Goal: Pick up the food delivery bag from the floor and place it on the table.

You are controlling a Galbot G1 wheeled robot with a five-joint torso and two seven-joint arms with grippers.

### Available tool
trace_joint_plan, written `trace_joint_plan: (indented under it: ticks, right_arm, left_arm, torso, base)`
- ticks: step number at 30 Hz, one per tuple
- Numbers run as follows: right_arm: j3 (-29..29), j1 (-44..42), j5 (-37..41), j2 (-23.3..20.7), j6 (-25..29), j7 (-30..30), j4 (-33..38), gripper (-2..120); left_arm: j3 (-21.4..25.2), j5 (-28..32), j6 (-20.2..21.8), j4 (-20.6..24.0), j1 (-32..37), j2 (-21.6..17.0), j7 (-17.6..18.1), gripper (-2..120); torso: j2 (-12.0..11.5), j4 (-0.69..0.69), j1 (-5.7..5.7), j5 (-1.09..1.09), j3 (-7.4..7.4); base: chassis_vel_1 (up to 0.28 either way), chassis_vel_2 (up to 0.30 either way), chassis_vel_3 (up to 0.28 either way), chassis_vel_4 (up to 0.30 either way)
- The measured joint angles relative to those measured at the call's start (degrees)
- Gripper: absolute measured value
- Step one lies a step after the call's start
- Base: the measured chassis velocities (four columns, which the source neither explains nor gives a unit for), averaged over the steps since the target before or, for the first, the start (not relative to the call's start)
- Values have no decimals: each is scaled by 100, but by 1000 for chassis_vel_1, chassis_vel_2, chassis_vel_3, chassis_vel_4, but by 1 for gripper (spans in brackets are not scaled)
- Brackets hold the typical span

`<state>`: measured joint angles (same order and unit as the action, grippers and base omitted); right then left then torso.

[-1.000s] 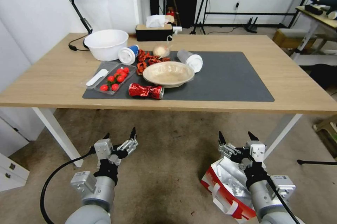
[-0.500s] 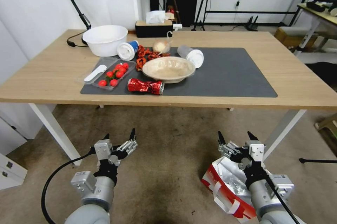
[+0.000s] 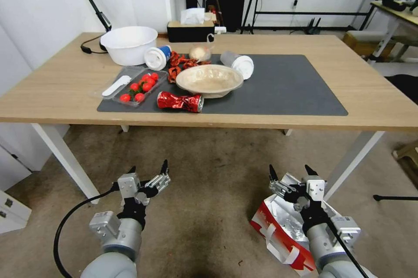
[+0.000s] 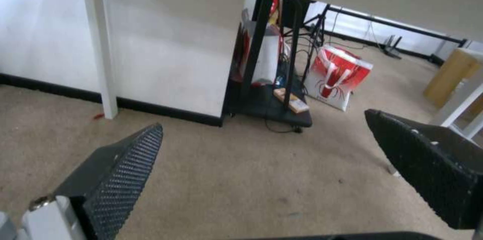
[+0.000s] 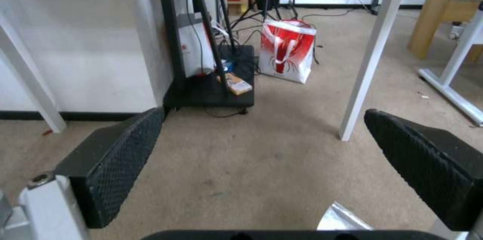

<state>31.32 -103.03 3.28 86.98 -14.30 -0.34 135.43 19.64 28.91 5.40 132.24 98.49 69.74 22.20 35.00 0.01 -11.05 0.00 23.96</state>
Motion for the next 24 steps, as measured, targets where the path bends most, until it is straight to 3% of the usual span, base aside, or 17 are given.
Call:
trace_joint_plan:
  ticks: [24]
  right_arm:
    - [-23,-64,-37,-28,17,-51,59,100]
  left_arm:
    - [19,-47,-64,71,90,45,5,100]
  torso:
    - [-614,0,235,0,-382]
  base:
    - [0,0,0,0]
